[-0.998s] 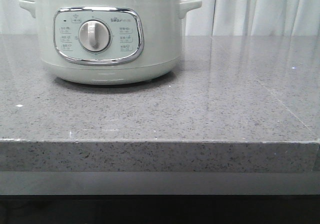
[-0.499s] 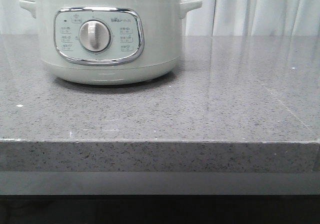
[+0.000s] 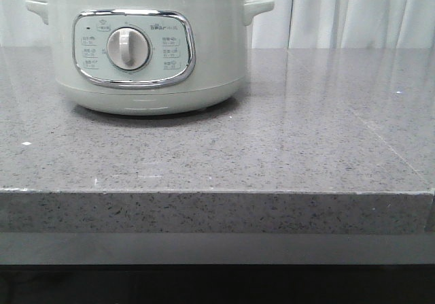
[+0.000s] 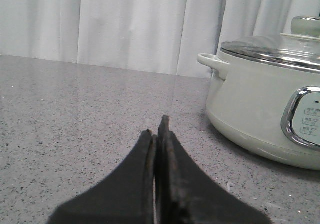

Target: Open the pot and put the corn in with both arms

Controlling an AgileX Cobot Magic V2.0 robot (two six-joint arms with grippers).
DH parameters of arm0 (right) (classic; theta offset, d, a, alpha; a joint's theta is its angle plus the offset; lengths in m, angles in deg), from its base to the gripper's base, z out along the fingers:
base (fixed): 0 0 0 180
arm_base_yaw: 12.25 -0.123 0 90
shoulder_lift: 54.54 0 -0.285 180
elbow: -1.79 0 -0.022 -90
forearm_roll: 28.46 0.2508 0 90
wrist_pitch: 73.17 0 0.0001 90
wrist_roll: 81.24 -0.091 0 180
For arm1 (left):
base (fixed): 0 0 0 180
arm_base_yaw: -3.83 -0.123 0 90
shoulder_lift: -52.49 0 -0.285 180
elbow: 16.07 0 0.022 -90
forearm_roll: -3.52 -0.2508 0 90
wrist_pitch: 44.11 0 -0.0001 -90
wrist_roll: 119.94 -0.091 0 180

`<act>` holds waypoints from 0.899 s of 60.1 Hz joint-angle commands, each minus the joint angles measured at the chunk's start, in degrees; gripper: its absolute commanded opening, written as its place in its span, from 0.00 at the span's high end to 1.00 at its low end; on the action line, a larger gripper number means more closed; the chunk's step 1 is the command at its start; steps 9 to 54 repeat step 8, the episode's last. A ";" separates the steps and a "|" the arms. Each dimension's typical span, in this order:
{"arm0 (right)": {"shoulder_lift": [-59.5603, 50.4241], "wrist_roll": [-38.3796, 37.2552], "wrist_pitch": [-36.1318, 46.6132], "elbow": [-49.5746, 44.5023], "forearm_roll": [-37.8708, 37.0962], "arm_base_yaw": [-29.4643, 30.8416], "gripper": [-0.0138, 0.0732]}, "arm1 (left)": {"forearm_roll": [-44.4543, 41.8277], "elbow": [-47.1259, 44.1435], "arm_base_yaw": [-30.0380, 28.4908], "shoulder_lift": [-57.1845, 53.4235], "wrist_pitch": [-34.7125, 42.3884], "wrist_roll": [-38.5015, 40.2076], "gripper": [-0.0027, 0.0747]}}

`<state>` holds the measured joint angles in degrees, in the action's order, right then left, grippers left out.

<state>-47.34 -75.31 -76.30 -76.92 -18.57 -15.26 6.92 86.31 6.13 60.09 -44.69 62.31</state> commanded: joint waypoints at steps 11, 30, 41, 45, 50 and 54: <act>-1.37 0.04 4.37 -0.07 0.00 -0.08 0.92 | 0.51 -0.18 -0.08 -1.18 4.61 0.05 0.99; -1.37 0.04 4.37 -0.07 0.00 -0.08 0.92 | 0.51 -0.18 -0.08 -1.18 4.61 0.05 0.99; -1.37 0.04 4.37 -0.07 0.00 -0.08 0.92 | 0.51 -0.18 -0.08 -1.18 4.61 0.05 0.99; -1.37 0.04 4.37 -0.07 0.00 -0.08 0.92 | 0.51 -0.18 -0.08 -1.18 4.61 0.05 0.99; -1.37 0.04 4.37 -0.07 0.00 -0.08 0.92 | 0.51 -0.18 -0.08 -1.18 4.61 0.05 0.99; -1.37 0.04 4.37 -0.07 0.00 -0.08 0.92 | 0.51 -0.18 -0.08 -1.18 4.61 0.05 0.99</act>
